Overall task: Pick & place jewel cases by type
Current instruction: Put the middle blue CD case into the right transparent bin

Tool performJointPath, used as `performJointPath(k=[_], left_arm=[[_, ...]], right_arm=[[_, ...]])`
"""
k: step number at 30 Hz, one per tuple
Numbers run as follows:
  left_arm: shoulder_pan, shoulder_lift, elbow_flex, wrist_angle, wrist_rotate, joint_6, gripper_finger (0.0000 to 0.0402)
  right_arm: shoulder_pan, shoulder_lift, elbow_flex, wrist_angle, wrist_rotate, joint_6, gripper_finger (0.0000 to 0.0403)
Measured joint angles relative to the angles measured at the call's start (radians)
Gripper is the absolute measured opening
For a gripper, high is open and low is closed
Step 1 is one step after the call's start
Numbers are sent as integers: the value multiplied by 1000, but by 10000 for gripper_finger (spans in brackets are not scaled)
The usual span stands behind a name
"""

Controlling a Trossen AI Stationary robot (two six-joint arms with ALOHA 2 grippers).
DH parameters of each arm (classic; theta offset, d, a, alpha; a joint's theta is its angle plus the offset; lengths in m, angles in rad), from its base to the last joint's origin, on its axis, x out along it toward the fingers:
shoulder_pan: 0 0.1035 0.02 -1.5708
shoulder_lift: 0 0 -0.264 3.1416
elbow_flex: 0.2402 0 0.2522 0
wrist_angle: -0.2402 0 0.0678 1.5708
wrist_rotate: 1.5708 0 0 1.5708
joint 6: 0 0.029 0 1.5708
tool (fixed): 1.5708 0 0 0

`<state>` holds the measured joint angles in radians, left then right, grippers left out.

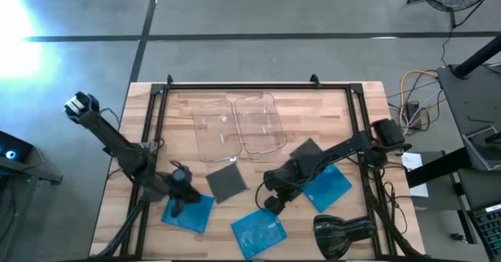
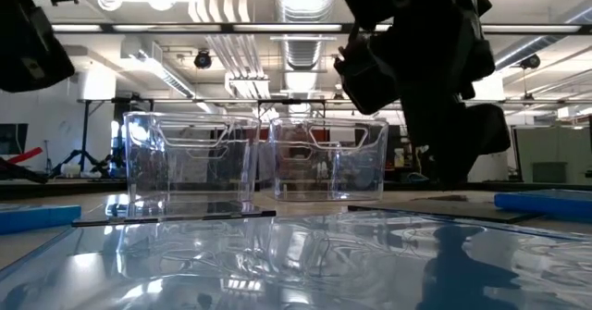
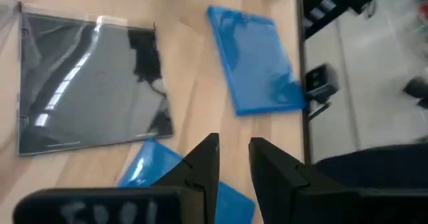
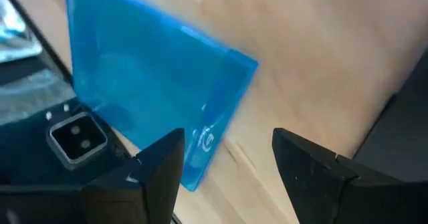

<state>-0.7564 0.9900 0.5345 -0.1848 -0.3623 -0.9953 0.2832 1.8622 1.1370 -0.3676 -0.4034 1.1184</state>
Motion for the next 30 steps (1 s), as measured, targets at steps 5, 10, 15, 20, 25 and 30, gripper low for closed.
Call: performJointPath(k=[5, 10, 15, 20, 25, 30], left_arm=[[-5, 241, 83, -3, 88, -58, 64], [-13, 452, 246, 15, 134, -23, 64], [-1, 586, 391, 2, 123, 44, 64], [2, 667, 453, -7, 124, 90, 64], [5, 715, 462, -5, 126, 107, 64], [10, 729, 462, -1, 126, 104, 64]], right_arm=[[9, -2, -34, -3, -11, -76, 221], [62, -2, -35, -8, -17, -163, 221], [105, -2, -6, -7, -25, -257, 221], [155, 1, 21, 66, -33, -370, 221], [171, 67, 19, 121, -8, -463, 221], [161, 136, 37, 154, -15, -486, 221]])
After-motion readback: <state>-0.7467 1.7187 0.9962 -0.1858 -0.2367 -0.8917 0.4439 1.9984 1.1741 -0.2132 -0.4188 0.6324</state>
